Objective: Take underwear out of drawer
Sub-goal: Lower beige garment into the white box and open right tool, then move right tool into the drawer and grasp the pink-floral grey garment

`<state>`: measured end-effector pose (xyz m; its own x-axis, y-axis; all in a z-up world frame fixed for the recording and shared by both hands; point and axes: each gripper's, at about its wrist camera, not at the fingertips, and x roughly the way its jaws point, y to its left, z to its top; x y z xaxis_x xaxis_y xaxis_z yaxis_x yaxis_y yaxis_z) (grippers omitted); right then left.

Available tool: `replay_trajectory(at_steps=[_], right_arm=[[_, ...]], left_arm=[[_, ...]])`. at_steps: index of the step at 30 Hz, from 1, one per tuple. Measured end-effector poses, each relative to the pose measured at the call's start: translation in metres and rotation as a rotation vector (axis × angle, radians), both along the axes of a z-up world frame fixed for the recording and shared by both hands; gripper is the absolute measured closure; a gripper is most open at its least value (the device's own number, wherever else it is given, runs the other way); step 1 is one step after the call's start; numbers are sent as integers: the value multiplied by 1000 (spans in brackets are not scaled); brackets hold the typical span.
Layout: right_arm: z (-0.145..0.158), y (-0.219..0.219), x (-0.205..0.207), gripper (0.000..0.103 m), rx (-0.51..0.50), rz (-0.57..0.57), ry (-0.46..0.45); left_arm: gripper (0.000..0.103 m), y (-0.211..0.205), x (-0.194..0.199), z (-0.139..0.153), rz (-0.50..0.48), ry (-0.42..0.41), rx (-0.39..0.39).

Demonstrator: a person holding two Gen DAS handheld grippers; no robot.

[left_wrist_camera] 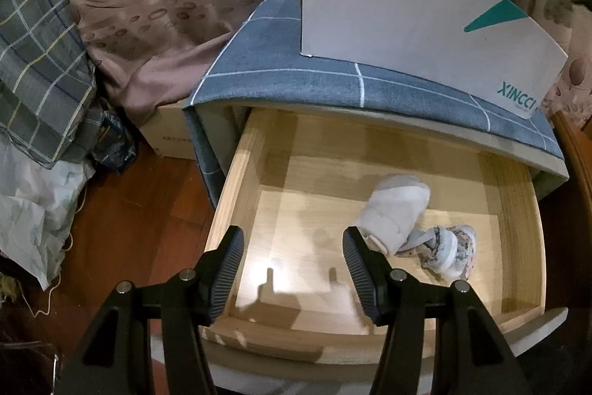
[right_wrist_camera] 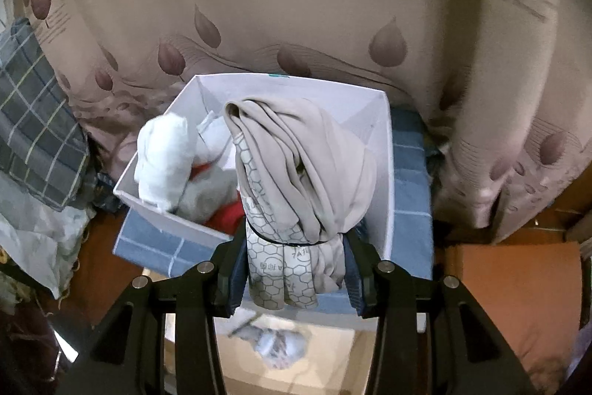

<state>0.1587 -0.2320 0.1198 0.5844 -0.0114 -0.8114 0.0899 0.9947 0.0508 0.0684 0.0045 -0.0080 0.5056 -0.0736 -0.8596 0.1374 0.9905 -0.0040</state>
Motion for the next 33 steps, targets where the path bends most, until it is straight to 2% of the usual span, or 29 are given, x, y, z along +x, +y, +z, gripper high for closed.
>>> replay_trajectory(at_steps=[10,13,16,17,20,21,26,33], right_arm=[[-43,17,58,61,46,-3,98],[-53,24,66,60,16,13,121],[-56,29,66,57,2,20,121],[-56,29,66,53,0,19,121],[-53,29,62,39,0,16,108],[-50,28,58,38,1,21,100],[-34,27,39,38,25,52,78],[-29,23,-19,38,32,110,78]], left_arm=[[46,-1,2,-2,-2,17,-12],[46,-1,2,-3,-2,20,-17],[46,-1,3,-4,0,26,-21],[46,0,4,-4,1,28,-22],[46,1,4,-5,6,29,-25],[46,1,5,-5,5,33,-28],[46,2,6,-7,14,51,-31],[46,5,8,-12,25,86,-44]])
